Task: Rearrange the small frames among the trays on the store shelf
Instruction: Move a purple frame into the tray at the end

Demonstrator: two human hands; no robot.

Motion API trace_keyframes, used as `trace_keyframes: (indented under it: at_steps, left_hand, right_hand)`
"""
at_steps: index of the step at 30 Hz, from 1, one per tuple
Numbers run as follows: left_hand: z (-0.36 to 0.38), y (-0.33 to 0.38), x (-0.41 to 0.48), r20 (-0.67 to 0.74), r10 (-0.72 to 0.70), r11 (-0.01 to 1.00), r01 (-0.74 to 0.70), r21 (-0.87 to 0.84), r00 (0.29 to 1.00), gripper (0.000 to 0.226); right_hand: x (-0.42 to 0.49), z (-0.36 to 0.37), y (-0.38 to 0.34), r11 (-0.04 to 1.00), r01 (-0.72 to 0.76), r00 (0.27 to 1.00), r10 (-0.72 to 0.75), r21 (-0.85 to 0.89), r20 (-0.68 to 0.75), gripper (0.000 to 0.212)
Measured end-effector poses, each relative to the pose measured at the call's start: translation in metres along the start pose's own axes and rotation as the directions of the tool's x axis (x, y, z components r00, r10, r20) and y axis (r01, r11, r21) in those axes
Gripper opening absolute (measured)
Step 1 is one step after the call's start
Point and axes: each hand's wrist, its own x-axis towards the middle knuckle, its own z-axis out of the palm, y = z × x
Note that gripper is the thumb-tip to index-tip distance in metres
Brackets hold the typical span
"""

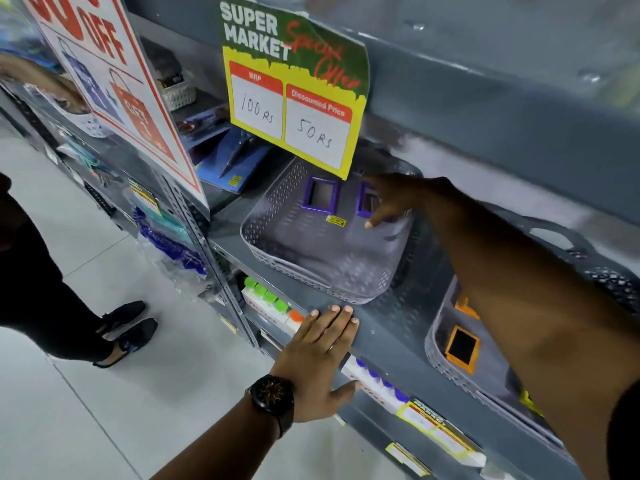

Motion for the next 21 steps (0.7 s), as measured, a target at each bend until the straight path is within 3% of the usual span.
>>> trace_keyframes:
  at_steps: [4, 12, 18, 21]
  left_hand:
    - [0.002, -0.001, 0.000, -0.013, -0.010, 0.999, 0.009, -0.035, 1.000, 0.093]
    - [0.003, -0.001, 0.000, 0.002, -0.012, 0.998, 0.012, -0.061, 1.000, 0.091]
    - [0.000, -0.003, -0.001, 0.030, 0.015, 1.000, -0.014, -0.028, 0.999, 0.092]
    - [-0.009, 0.000, -0.001, 0.060, 0.021, 1.000, -0.020, -0.010, 0.998, 0.093]
  right_hand:
    - [0.011, 0.001, 0.004, 0.999, -0.027, 0.997, 0.029, -0.032, 0.066, 0.074]
    - [0.028, 0.009, 0.015, 1.000, -0.019, 1.000, 0.019, -0.017, 0.007, 0.072]
    - [0.007, 0.004, 0.005, 0.997, -0.001, 0.992, 0.011, 0.079, -0.129, 0.059]
    - [-0.017, -0.007, -0.012, 0.992, -0.077, 0.979, 0.093, 0.096, -0.183, 0.044]
